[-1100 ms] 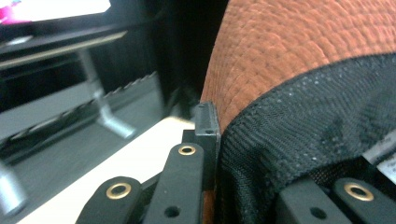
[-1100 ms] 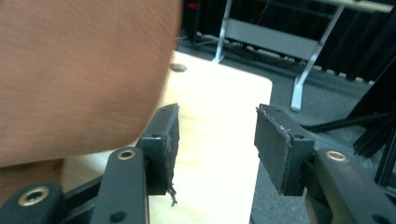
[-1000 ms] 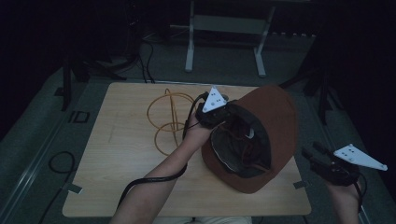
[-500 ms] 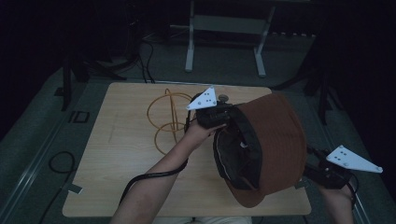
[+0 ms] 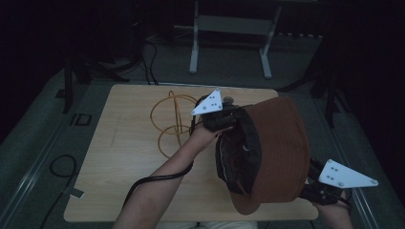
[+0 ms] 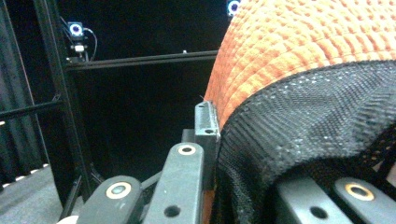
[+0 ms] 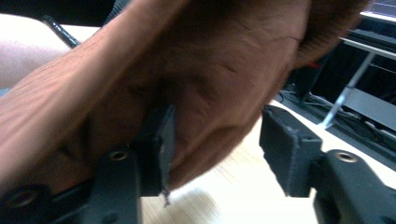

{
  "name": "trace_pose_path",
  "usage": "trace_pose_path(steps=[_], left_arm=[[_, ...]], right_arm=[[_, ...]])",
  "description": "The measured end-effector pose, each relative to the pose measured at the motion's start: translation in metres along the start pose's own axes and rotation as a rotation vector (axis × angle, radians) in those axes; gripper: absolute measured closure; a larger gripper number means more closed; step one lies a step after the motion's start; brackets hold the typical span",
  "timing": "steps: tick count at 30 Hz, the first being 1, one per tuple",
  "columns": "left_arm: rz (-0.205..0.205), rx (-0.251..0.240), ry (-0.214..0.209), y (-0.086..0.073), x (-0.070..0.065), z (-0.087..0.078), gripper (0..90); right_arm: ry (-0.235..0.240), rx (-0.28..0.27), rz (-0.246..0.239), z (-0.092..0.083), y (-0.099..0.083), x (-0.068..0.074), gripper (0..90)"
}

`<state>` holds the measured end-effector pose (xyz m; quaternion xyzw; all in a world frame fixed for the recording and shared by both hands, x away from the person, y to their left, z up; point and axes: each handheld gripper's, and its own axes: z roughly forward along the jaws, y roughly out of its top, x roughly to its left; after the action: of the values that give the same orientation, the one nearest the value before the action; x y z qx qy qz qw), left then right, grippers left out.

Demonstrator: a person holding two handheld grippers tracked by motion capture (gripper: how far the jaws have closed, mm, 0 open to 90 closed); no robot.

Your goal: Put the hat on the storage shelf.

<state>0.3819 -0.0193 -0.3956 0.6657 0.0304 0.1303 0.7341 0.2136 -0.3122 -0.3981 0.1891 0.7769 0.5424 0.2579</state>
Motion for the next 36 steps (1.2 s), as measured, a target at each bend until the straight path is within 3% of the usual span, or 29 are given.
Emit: trace_pose_path(steps=[4, 6, 9, 12, 13, 14, 19, 22, 24, 26, 31, 36], left_arm=[[0.004, -0.002, -0.001, -0.002, -0.005, 0.004, 86.6], [-0.013, -0.024, 0.004, -0.004, -0.006, 0.005, 86.6], [-0.02, -0.015, 0.014, -0.006, -0.006, 0.006, 86.6], [-0.018, -0.002, 0.021, -0.008, -0.006, 0.006, 86.6], [-0.015, 0.002, 0.024, -0.008, -0.006, 0.006, 86.6], [-0.018, 0.004, 0.025, -0.009, -0.006, 0.006, 86.6], [-0.026, -0.004, 0.012, -0.01, -0.007, 0.005, 86.6], [-0.03, -0.001, 0.011, -0.009, -0.006, 0.004, 86.5], [-0.055, 0.009, 0.011, -0.01, -0.004, 0.002, 86.1], [-0.049, 0.019, 0.021, -0.012, -0.004, 0.001, 85.5], [-0.075, 0.053, 0.031, -0.014, -0.001, -0.004, 78.2], [-0.044, 0.121, 0.052, -0.013, -0.001, -0.009, 70.2]], right_arm=[[0.024, -0.016, 0.006, 0.012, -0.001, 0.002, 35.8], [0.05, -0.055, 0.013, 0.016, -0.001, 0.003, 34.6], [0.064, -0.098, 0.012, 0.019, 0.001, 0.004, 34.8], [0.08, -0.142, 0.017, 0.022, 0.005, 0.004, 44.9], [0.075, -0.154, 0.011, 0.022, 0.006, 0.005, 51.9], [0.077, -0.156, 0.005, 0.023, 0.007, 0.005, 60.2], [0.064, -0.169, -0.02, 0.024, 0.01, 0.008, 83.3], [0.054, -0.169, -0.02, 0.023, 0.01, 0.009, 86.7], [0.038, -0.175, -0.013, 0.021, 0.01, 0.008, 87.2], [0.023, -0.188, -0.004, 0.018, 0.011, 0.007, 87.3], [-0.004, -0.215, 0.024, 0.01, 0.014, 0.002, 87.4], [-0.028, -0.233, 0.04, 0.003, 0.017, -0.004, 87.5]])
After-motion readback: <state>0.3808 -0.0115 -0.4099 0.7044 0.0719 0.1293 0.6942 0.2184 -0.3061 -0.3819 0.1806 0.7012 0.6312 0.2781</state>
